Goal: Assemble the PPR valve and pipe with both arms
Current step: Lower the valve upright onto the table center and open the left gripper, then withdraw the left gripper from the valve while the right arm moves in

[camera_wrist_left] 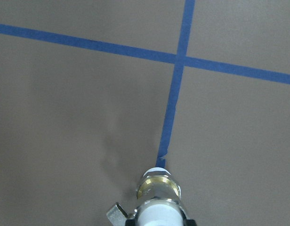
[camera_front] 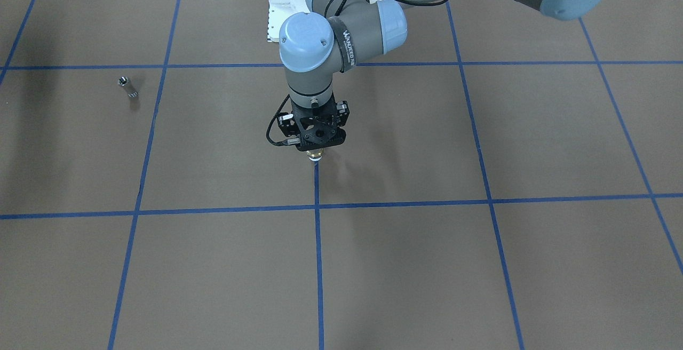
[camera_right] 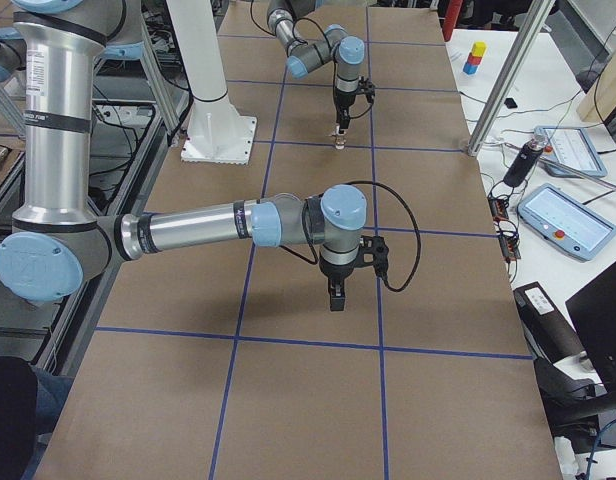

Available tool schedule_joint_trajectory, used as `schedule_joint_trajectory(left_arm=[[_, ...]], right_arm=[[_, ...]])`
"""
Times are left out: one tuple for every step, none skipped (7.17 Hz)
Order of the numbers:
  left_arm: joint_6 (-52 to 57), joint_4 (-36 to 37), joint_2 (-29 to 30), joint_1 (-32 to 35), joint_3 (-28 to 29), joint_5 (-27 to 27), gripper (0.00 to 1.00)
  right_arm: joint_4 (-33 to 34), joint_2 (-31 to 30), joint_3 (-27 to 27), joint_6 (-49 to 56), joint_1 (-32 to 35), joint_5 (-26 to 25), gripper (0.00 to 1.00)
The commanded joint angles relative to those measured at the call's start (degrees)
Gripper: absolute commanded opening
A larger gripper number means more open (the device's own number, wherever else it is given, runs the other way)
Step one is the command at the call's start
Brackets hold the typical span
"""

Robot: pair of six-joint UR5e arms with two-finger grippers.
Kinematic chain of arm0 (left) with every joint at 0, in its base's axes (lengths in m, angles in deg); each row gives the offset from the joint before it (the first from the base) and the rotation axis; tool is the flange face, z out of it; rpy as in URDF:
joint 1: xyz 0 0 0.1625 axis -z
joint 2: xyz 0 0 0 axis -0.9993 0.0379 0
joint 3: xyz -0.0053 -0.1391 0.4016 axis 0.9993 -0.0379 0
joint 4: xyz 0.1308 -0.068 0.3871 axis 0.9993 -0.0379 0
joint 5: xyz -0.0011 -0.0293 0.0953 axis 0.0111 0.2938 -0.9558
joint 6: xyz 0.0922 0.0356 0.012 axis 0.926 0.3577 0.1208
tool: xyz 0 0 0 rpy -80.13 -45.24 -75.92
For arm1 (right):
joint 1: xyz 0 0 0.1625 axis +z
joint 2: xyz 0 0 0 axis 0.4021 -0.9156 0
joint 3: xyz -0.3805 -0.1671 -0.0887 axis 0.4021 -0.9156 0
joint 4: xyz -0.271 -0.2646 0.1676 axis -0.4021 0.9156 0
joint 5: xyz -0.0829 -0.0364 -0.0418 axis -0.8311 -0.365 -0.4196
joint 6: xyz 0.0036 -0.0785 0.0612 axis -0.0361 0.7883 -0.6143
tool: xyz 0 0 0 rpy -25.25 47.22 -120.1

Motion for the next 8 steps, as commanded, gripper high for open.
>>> schedule_joint_trajectory(left_arm=[[0.0,0.6,-0.1,0.2,-1.9,0.1,1.00],[0.1,1.5,-4.0,0.5,-9.2,0.5,1.00],[0.2,2.6,-11.8,0.6,-20.4,0.5,1.00],[1.8,2.7,-18.7,0.8,-28.3,0.5,1.00],[5.5,2.5,-22.7,1.7,-32.5,0.7,1.00],[8.0,2.2,-26.8,2.5,-35.3,0.8,1.00],[8.6,2.1,-28.8,3.4,-36.0,0.8,1.00],[8.7,2.1,-29.6,4.2,-36.0,0.6,1.00]], right_arm=[[0.0,0.1,0.0,-0.1,0.0,0.0,1.00],[-0.1,0.2,0.7,-2.5,-0.3,0.0,1.00],[-0.2,0.4,2.3,-6.6,-2.9,-0.1,1.00],[-1.5,0.3,4.5,-16.0,-7.8,-0.3,1.00],[-9.2,-0.3,5.4,-26.4,-13.6,-0.8,1.00],[-18.2,-1.9,5.4,-29.5,-20.1,-0.8,1.00],[-23.4,-3.7,6.2,-32.8,-23.3,-0.8,1.00],[-29.6,-6.1,7.7,-37.5,-25.9,-2.2,1.00]])
